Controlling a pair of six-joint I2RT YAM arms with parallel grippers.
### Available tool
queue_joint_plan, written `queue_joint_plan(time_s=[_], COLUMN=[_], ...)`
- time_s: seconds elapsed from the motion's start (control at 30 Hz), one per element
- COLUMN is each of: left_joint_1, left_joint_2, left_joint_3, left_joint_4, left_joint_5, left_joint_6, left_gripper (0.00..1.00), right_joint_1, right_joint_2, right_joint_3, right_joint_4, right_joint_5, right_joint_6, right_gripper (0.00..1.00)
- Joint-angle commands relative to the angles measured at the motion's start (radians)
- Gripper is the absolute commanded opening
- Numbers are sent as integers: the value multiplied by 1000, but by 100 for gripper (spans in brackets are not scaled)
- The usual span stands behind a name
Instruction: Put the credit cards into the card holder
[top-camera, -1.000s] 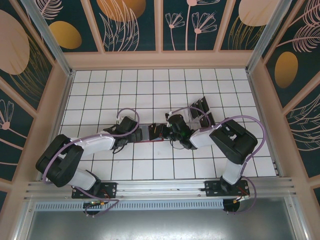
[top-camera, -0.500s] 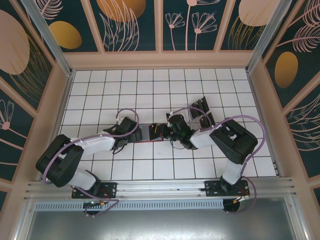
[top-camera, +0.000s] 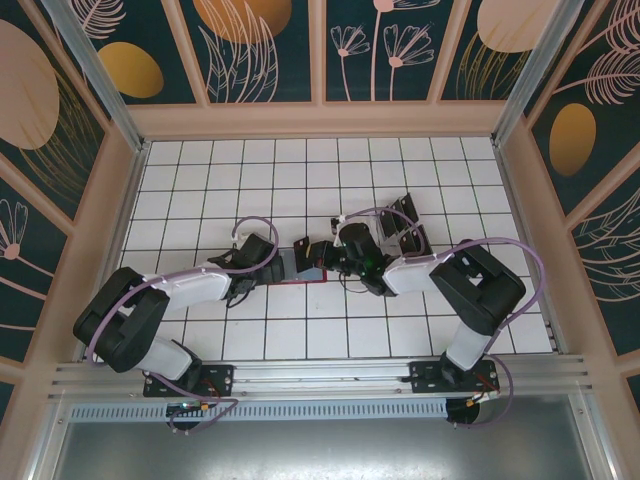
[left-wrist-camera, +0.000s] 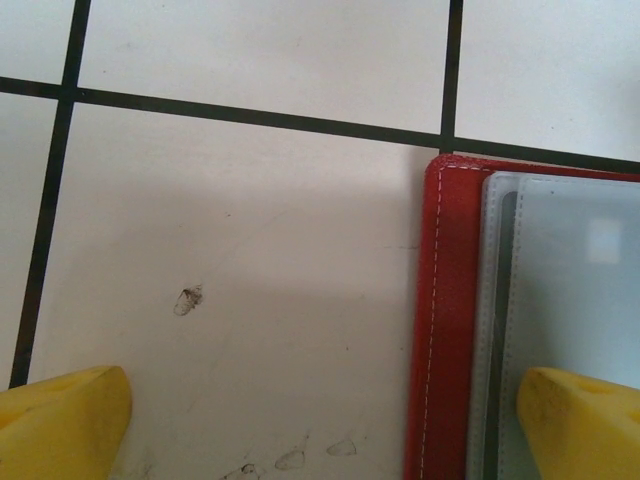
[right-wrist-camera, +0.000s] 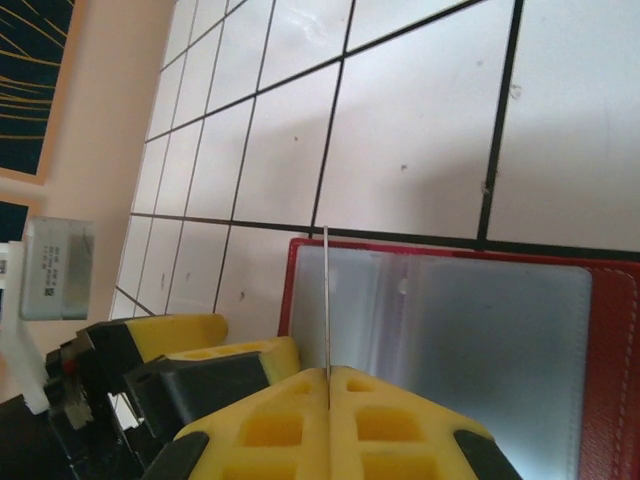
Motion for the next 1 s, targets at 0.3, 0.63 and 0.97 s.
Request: queue_joint_plan(time_s=[0.3, 0.63, 0.97], left_joint_1=[-1, -1, -2], left_joint_2=[37, 34, 36], left_joint_3=[-52, -62, -64], left_joint_4=[-40, -25, -31], left_joint_5=[-4, -5, -24], left_joint_6=[-23, -24, -28], left_gripper=[99, 99, 99], right_joint_1=[-18, -17, -17], right_joint_2=[-6, 41, 113], right_joint_3=[27, -22, -92], right_joint_4=[87, 254, 414], right_joint_5=[-2, 4, 6], right_joint_6=[-21, 9, 68], right_gripper=[0, 0, 0])
